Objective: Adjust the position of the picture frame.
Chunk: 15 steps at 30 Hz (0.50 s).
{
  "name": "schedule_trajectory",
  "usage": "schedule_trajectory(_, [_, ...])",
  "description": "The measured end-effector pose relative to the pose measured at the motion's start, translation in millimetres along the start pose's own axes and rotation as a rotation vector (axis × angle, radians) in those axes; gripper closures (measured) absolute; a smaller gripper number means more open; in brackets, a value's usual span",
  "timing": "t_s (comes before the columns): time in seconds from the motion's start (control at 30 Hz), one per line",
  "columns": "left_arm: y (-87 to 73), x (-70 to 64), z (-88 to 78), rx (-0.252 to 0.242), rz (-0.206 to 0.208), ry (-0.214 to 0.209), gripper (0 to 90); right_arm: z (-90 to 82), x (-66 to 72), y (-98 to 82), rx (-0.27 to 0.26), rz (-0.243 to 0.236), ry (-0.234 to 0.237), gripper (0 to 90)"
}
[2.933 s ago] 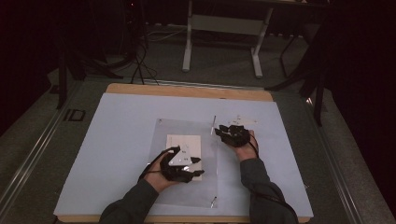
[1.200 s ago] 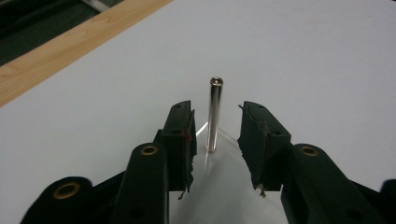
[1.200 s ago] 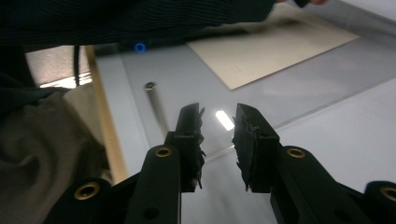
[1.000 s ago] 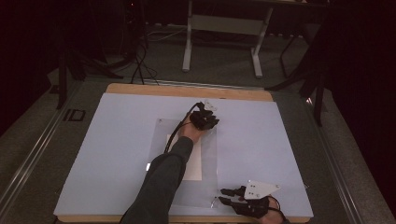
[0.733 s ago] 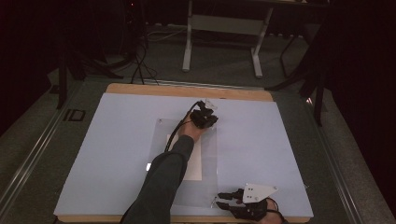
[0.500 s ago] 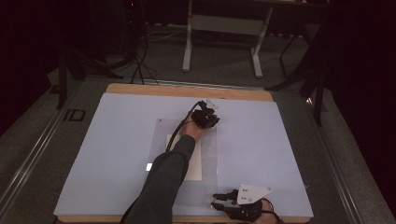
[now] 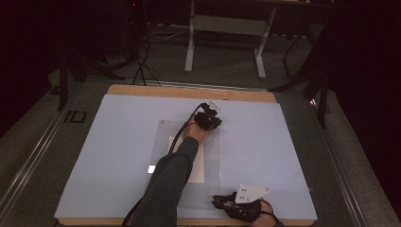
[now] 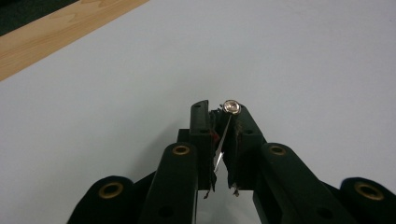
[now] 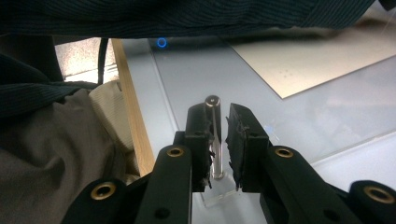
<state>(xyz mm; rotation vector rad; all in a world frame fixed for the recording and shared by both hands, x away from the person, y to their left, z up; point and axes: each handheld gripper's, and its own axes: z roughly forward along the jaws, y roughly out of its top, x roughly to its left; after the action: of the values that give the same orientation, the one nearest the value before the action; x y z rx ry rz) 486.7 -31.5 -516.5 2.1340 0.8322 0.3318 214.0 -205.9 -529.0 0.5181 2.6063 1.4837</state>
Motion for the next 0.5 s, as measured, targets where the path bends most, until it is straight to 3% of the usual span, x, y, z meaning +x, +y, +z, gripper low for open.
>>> schedule_trajectory(0.17, [1.8,-1.5,-0.1,0.016,0.002,0.012,83.2,5.0,-0.7,-2.3,0.017,0.044,0.009,80.7])
schedule_trajectory(0.33, [3.0,-2.0,-0.4,0.031,0.01,0.017,84.0,5.0,3.1,-0.5,0.023,0.027,-0.023,83.4])
schedule_trajectory(0.5, [5.2,-4.3,-0.9,0.049,0.021,0.035,84.7,3.8,1.5,0.5,0.007,0.065,-0.015,83.3])
